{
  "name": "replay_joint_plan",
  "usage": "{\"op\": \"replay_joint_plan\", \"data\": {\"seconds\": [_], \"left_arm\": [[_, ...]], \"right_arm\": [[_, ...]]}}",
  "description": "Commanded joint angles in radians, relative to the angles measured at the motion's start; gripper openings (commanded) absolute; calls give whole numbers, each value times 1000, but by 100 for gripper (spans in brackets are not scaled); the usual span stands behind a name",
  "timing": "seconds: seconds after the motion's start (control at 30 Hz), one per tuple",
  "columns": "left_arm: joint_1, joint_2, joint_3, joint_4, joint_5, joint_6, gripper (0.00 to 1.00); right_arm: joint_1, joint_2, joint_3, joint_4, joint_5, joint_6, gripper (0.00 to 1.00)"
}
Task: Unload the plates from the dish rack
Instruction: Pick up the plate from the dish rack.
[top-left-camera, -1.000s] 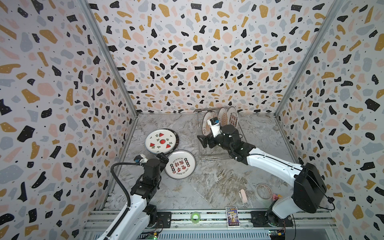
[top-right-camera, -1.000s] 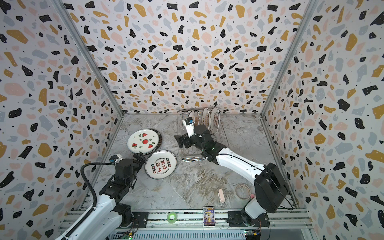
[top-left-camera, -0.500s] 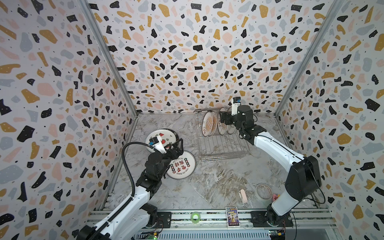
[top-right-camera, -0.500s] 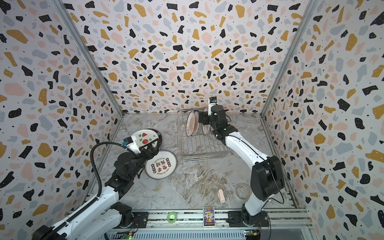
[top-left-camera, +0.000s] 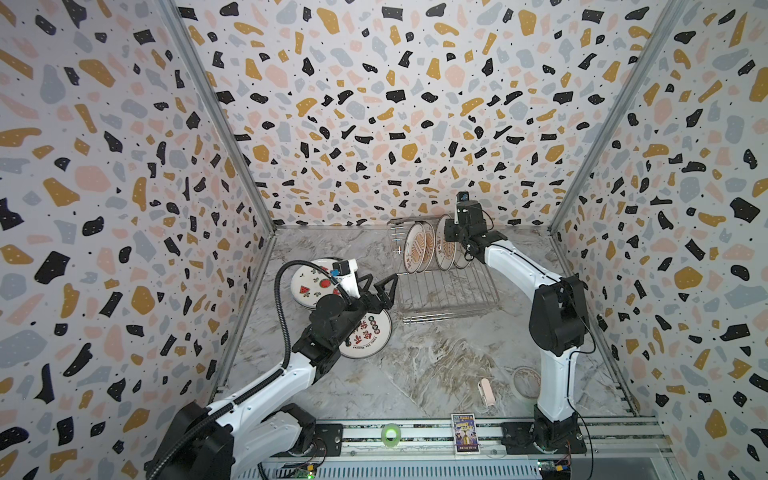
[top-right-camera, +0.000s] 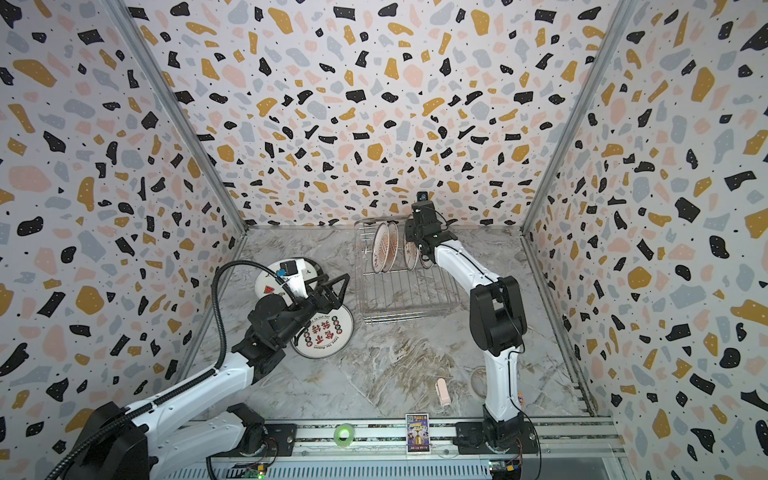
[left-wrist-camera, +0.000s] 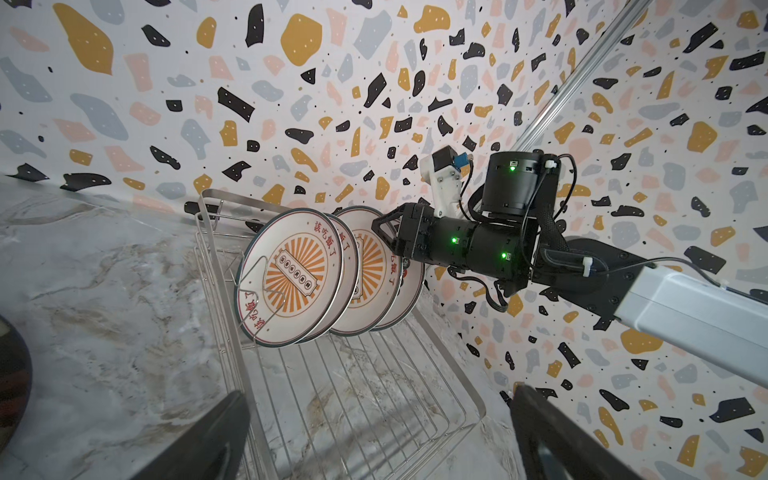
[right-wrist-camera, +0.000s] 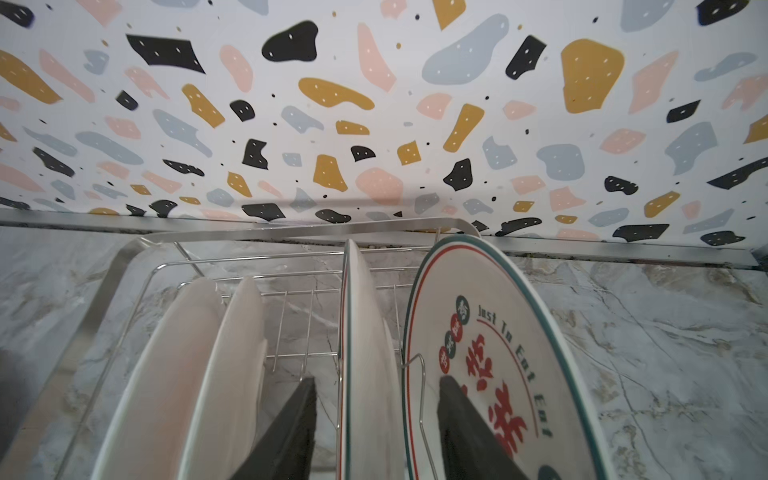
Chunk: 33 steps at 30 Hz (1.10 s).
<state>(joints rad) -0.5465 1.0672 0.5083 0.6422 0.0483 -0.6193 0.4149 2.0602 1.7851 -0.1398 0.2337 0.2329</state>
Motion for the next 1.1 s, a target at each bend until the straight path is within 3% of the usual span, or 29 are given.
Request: {"op": "replay_joint_plan", "data": {"seconds": [0.0, 0.33, 0.57, 1.07], "left_arm": [[-6, 27, 41, 79, 15, 31, 100], [-9, 126, 74, 106, 30, 27, 100], [-10, 155, 73, 137, 44, 14, 100], [-13, 182, 78, 161, 58, -7, 100]], "right_arm": [[11, 9, 75, -61, 70, -14, 46], [60, 111, 218, -196, 265, -29, 25], [73, 142, 266, -263, 311, -29, 25], [82, 147, 301, -293, 391, -55, 11]]}}
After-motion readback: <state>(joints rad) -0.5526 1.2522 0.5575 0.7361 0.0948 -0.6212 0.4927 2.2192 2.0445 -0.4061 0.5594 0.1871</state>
